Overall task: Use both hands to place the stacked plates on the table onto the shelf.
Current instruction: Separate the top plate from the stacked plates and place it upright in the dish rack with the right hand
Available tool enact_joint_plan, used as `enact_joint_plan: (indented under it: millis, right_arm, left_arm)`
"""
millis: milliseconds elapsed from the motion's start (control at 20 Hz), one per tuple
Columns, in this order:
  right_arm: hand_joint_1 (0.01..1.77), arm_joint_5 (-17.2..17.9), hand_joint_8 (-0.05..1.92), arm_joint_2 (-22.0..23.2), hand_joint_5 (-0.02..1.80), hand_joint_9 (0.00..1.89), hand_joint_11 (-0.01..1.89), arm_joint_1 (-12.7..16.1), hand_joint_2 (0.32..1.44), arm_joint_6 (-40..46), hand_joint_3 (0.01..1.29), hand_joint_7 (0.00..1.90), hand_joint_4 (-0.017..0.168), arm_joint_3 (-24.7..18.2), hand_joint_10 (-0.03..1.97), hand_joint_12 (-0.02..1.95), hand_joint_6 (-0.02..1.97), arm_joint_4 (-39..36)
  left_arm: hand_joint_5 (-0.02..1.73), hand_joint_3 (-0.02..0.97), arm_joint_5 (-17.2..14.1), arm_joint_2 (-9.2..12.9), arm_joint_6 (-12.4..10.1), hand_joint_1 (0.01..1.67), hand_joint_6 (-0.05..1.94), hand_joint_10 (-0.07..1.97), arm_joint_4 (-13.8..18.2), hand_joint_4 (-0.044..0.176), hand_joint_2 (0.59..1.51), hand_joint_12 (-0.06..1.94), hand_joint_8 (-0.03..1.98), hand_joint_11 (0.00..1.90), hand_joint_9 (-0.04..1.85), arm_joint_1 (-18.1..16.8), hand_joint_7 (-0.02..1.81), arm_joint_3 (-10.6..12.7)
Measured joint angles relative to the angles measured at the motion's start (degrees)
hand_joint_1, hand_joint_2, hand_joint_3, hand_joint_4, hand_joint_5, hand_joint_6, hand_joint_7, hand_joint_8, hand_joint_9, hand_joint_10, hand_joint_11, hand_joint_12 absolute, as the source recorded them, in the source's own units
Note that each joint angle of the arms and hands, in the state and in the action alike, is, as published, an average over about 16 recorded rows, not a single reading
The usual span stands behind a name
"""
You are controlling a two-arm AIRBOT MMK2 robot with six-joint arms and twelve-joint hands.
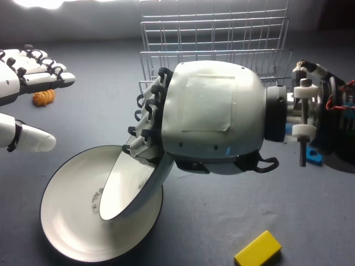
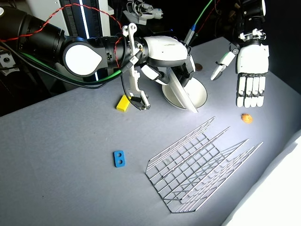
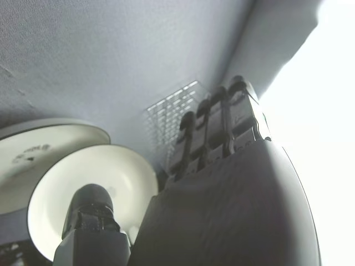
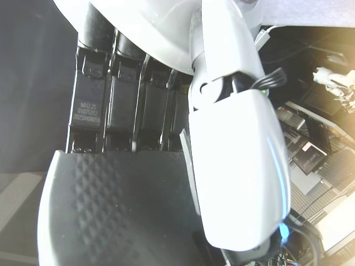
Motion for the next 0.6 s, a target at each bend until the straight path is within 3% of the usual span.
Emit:
enact_joint_plan:
  millis: [600]
  right_arm:
    - [1.34,1.15,0.87,2.37,0.89,0.97,0.88,4.54,1.00,-0.24,0.02,1.01,0.002,-1.08,1.00,1.02,1.01,4.33]
  left_arm:
    - [0.02,0.018,0.21,0.00,0.00,0.02,0.00,0.01,0.00,0.006,1.086,-0.01,-0.01,0.02,0.02,0.09,0.02,0.00]
